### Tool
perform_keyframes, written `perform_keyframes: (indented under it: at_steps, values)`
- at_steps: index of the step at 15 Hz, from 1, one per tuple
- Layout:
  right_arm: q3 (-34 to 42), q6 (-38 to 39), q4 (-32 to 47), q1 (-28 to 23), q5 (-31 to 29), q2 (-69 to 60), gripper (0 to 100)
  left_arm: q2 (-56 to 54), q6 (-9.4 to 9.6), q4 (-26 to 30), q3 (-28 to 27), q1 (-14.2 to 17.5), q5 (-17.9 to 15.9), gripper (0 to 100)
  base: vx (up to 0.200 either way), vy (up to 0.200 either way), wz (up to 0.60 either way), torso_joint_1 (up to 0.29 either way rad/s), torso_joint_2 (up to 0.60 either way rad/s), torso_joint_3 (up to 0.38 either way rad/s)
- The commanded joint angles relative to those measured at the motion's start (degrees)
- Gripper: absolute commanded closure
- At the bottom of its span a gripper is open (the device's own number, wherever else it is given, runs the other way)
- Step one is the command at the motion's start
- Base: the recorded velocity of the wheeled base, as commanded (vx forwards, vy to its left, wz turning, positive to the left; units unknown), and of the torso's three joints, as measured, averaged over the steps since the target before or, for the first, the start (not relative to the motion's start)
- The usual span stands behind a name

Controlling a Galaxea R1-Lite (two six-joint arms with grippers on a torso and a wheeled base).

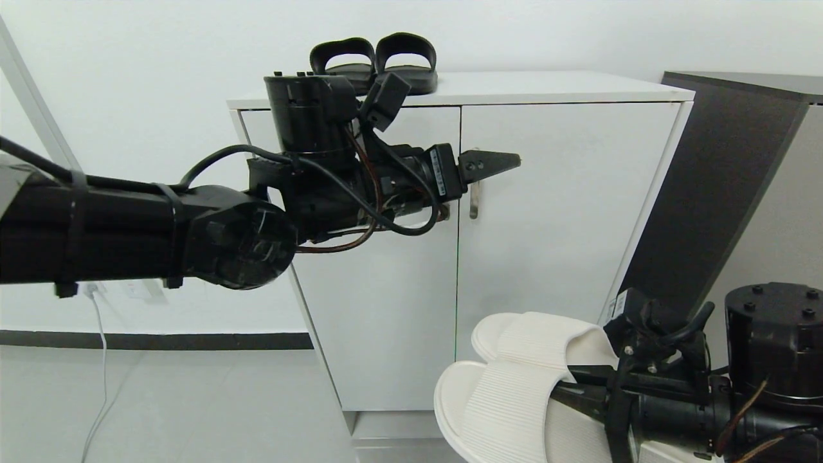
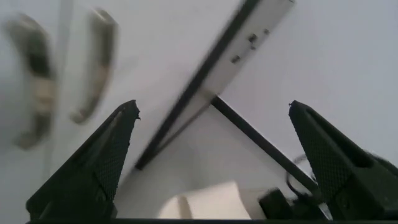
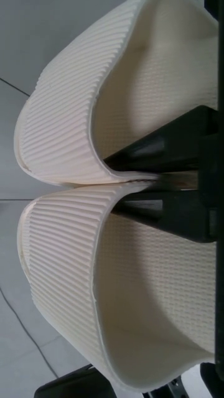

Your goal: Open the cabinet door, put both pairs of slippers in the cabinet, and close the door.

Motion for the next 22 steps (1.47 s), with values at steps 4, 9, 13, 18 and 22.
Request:
perform_keyframes:
  at_steps: [4, 9, 13, 18, 22]
  values:
    - [0.0, -0.02, -0.03, -0.21, 0.01, 0.18, 100, 5.75, 2.36, 4.98, -8.73, -0.24, 8.08, 0, 0.0, 0.0, 0.0, 0.0, 0.0, 0.0]
    - [0.08, -0.02, -0.03, -0.21, 0.01, 0.18, 100, 7.59, 3.41, 5.07, -10.93, -0.32, 10.54, 0, 0.0, 0.0, 0.0, 0.0, 0.0, 0.0]
    - [0.17, -0.02, -0.03, -0.21, 0.01, 0.09, 100, 8.47, 3.41, 5.07, -11.63, -0.76, 11.42, 0, 0.0, 0.0, 0.0, 0.0, 0.0, 0.0]
    - [0.26, -0.1, -0.03, -0.21, 0.1, -0.08, 100, 8.65, 3.33, 6.65, -12.86, -1.2, 11.33, 100, 0.0, 0.0, 0.0, 0.0, 0.0, 0.0]
    - [0.87, -0.19, 0.06, -0.04, 0.27, -1.05, 100, 7.24, 3.24, 6.56, -11.28, -1.2, 11.33, 100, 0.0, 0.0, 0.0, 0.0, 0.0, 0.0]
